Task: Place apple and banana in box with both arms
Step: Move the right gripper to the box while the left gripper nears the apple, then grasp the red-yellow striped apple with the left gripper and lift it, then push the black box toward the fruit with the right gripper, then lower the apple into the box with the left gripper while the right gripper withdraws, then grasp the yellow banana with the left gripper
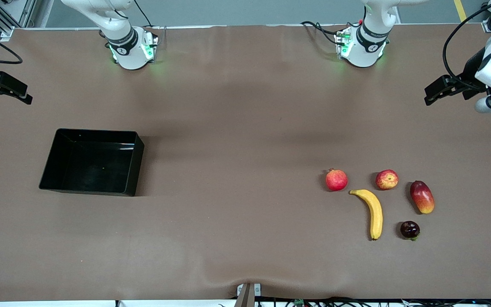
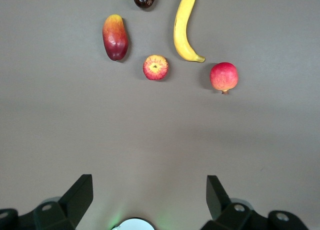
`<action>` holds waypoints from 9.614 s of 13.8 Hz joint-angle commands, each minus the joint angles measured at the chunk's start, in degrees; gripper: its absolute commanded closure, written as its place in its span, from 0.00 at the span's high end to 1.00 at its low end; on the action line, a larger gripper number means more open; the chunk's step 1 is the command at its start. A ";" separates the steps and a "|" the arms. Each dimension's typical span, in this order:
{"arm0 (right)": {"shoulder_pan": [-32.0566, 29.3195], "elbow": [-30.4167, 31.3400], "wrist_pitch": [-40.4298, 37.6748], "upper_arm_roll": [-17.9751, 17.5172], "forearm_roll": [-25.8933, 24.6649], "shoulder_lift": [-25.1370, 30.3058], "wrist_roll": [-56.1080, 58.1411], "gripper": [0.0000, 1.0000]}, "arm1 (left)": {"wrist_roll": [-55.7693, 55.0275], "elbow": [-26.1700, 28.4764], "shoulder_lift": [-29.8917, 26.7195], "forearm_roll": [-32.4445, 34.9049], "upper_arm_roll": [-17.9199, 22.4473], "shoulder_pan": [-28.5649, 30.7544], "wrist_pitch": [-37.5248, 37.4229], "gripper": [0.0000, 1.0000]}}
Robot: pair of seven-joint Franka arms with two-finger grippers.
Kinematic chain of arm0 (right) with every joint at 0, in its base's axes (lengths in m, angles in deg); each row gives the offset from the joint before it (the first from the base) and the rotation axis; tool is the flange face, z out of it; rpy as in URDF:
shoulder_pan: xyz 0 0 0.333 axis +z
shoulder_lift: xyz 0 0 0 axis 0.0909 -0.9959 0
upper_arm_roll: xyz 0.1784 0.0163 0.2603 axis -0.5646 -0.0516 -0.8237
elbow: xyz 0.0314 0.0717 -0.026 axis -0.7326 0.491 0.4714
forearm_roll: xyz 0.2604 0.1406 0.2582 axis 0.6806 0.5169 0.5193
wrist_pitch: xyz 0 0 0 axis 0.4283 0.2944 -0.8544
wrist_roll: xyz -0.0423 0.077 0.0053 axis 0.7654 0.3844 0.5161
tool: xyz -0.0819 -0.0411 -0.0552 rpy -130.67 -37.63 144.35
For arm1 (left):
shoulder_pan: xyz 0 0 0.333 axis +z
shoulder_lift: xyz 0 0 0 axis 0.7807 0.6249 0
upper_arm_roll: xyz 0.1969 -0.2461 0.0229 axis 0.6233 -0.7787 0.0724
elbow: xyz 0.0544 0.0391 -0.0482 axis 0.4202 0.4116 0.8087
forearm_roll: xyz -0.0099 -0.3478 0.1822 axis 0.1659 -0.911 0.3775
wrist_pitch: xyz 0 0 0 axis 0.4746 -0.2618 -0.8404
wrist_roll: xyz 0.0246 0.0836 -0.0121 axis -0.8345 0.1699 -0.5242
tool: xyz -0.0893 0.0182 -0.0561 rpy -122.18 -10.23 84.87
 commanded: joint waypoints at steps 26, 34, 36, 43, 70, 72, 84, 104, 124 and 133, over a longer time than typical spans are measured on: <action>-14.89 23.49 44.72 -0.01 -0.44 -22.05 20.29 1.00 | 1.17 16.49 33.41 2.91 0.02 5.99 49.03 1.00; -17.26 22.96 44.81 -0.01 -0.53 -26.09 22.67 1.00 | 1.78 15.09 31.84 3.09 -0.07 5.55 46.92 0.00; -18.05 22.52 44.72 -0.01 -0.53 -27.32 24.52 1.00 | 2.75 14.04 29.91 3.09 -0.33 5.55 43.42 0.00; -18.23 22.43 45.08 -0.10 -0.36 -28.74 24.61 0.00 | 2.75 9.48 24.01 2.92 -2.26 5.63 31.38 0.00; 23.05 3.89 26.69 -4.32 10.02 -24.86 -26.15 0.00 | 1.52 3.22 14.88 2.04 -6.48 5.55 15.19 0.00; 28.15 3.98 30.03 -4.23 9.93 -26.79 -33.62 0.00 | -0.05 3.22 13.91 1.86 -7.45 5.55 14.23 0.00; 40.57 4.07 41.56 -4.23 9.93 -34.98 -46.76 1.00 | -20.07 3.92 18.91 -3.15 -12.29 -0.77 18.61 0.00; 8.60 7.05 21.37 -3.61 9.31 -16.00 -4.08 1.00 | -44.71 9.37 38.07 2.04 -11.67 -18.09 42.25 0.00; -2.85 -10.17 -3.69 -2.91 1.93 -6.94 -1.82 1.00 | -29.46 -2.84 29.89 2.12 -11.50 0.24 25.73 1.00; -2.67 -10.17 -7.57 -3.18 1.84 -5.62 -8.26 1.00 | -22.04 -3.46 44.12 12.50 -11.50 9.41 43.29 1.00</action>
